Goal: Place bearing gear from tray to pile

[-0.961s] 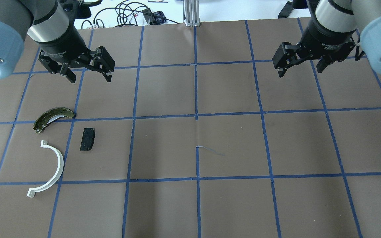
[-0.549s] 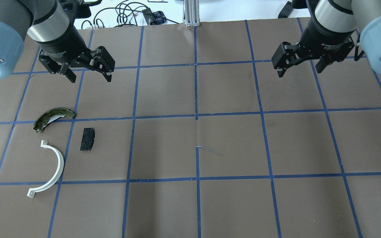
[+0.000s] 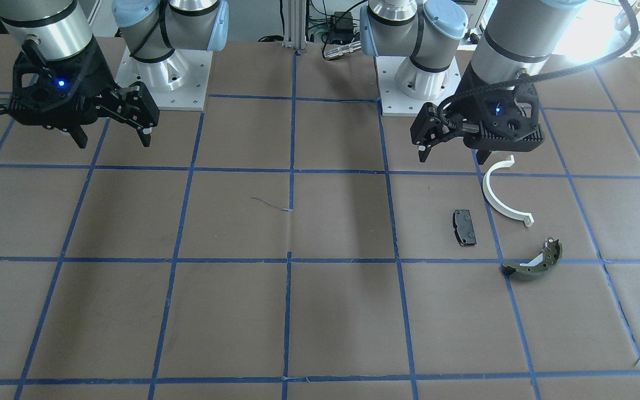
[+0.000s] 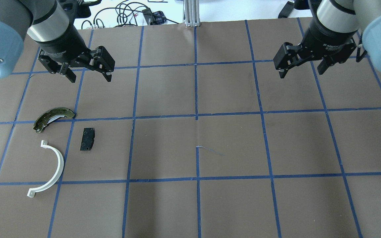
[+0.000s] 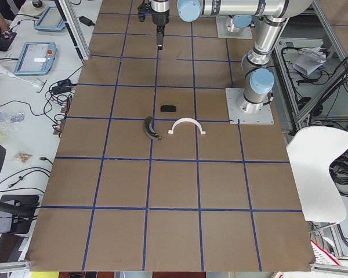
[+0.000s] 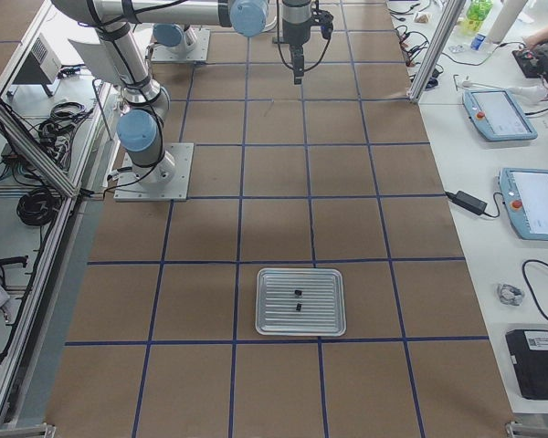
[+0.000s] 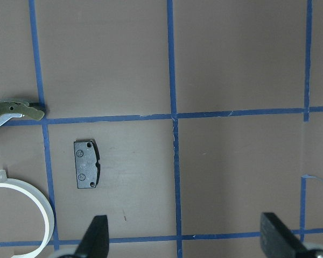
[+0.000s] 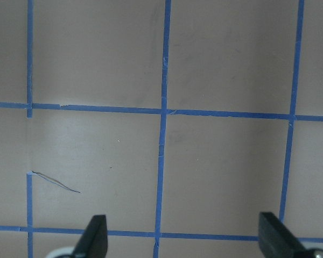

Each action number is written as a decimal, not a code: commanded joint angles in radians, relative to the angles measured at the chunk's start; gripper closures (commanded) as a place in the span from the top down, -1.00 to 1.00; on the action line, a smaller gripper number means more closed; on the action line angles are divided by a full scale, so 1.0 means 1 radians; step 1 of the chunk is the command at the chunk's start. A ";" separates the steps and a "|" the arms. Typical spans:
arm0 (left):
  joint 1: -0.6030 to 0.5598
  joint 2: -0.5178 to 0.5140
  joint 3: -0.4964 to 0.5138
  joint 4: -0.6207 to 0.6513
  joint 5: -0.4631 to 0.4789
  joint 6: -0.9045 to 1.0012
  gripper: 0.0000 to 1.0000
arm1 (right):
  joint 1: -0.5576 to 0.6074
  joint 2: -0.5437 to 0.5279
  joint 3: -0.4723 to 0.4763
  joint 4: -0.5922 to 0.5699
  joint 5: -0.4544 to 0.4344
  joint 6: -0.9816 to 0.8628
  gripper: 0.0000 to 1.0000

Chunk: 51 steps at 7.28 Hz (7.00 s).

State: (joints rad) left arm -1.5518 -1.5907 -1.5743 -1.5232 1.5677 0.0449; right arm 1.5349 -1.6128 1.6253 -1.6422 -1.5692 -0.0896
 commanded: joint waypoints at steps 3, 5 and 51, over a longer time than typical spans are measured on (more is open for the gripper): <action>-0.001 0.000 -0.001 0.000 0.000 0.001 1.00 | -0.005 0.011 -0.005 -0.016 0.023 0.004 1.00; -0.001 0.000 -0.001 0.000 0.000 0.001 1.00 | -0.001 0.014 -0.001 -0.017 0.021 0.004 1.00; 0.002 0.000 -0.001 0.000 0.005 0.001 1.00 | -0.684 0.472 0.007 -0.478 -0.031 -0.641 -1.00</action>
State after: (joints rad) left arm -1.5494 -1.5901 -1.5754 -1.5233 1.5721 0.0460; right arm 0.7689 -1.1158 1.6220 -2.1357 -1.6004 -0.7975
